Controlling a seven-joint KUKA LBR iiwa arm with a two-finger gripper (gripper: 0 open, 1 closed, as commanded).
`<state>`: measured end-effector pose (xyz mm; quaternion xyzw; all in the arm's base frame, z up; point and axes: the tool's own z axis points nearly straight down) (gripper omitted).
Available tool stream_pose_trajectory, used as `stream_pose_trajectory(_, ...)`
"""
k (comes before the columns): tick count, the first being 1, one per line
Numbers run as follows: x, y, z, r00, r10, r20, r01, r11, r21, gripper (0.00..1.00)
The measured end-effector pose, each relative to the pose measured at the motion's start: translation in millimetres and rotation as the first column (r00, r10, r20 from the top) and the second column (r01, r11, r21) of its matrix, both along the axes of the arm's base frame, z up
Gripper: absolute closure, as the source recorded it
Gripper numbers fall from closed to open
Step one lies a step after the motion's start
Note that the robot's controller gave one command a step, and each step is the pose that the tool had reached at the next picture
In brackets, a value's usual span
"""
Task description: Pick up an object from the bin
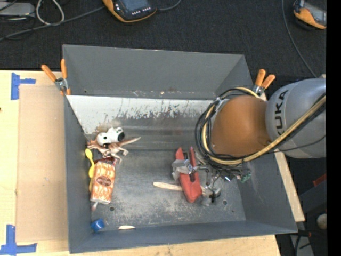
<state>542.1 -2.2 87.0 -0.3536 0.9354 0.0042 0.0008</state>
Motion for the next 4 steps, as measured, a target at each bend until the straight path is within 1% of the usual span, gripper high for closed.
stream_pose_trajectory(1, 71.7, 27.0, -19.0, 0.934, 0.358, 0.005, -0.358, 0.934, 0.001, 1.0)
stream_pose_trajectory(2, 71.6, 26.9, -19.1, 0.934, 0.358, 0.005, -0.358, 0.934, 0.001, 1.0)
stream_pose_trajectory(3, 77.2, 70.7, -19.1, 0.936, 0.352, -0.001, -0.352, 0.936, 0.004, 1.0)
stream_pose_trajectory(4, 70.7, 50.6, 62.5, 0.919, 0.394, -0.002, -0.394, 0.919, 0.004, 1.0)
